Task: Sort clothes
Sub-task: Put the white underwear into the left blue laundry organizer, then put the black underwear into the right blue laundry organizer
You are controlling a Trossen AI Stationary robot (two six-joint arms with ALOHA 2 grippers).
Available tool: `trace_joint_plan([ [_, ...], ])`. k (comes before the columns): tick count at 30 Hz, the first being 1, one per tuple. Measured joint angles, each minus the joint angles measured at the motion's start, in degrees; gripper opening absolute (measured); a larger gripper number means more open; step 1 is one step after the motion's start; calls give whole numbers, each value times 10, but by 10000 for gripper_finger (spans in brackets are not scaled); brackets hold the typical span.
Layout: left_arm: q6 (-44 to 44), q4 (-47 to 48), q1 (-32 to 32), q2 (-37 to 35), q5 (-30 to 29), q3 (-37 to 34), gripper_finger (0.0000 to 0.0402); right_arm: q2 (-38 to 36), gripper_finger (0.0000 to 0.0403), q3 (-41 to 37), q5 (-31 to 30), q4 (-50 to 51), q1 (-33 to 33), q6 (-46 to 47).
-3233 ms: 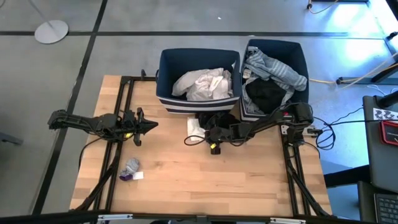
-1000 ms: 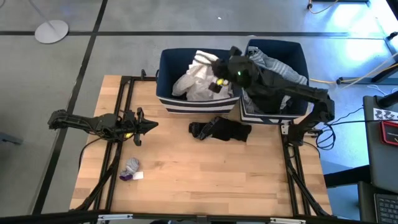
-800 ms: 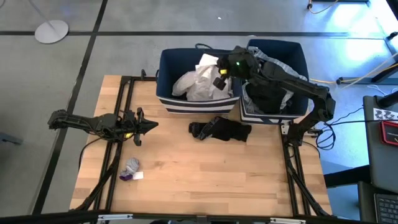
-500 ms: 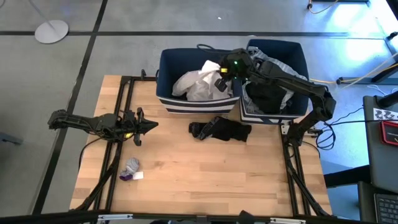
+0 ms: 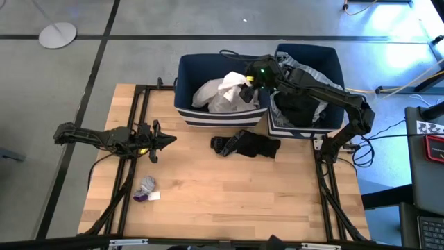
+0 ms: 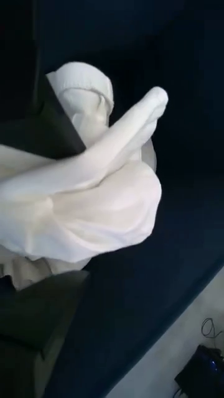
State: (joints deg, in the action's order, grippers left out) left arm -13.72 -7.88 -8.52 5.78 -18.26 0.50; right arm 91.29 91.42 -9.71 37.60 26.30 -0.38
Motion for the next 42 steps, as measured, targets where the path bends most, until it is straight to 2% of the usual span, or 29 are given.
trace_joint_plan([
  [3, 0, 0, 0, 0, 0, 0, 4, 0, 339, 1, -1, 2, 0, -8],
  [6, 0, 0, 0, 0, 0, 0, 4, 0, 362, 21, -1, 37, -5, -9],
  [15, -3, 0, 0, 0, 0, 0, 4, -5, 369, 80, -15, 103, -95, -16],
  [21, -7, 0, 0, 0, 0, 0, 4, -5, 369, 82, -17, 129, -178, -16],
  [31, -7, 0, 0, 0, 0, 0, 4, -4, 370, 10, -104, 130, -313, -14],
  [34, -7, 0, 0, 0, 0, 0, 4, -4, 370, -25, -109, 111, -342, -14],
  [42, -9, 0, 0, 0, 0, 0, 4, -4, 369, -157, -101, -28, -373, -31],
])
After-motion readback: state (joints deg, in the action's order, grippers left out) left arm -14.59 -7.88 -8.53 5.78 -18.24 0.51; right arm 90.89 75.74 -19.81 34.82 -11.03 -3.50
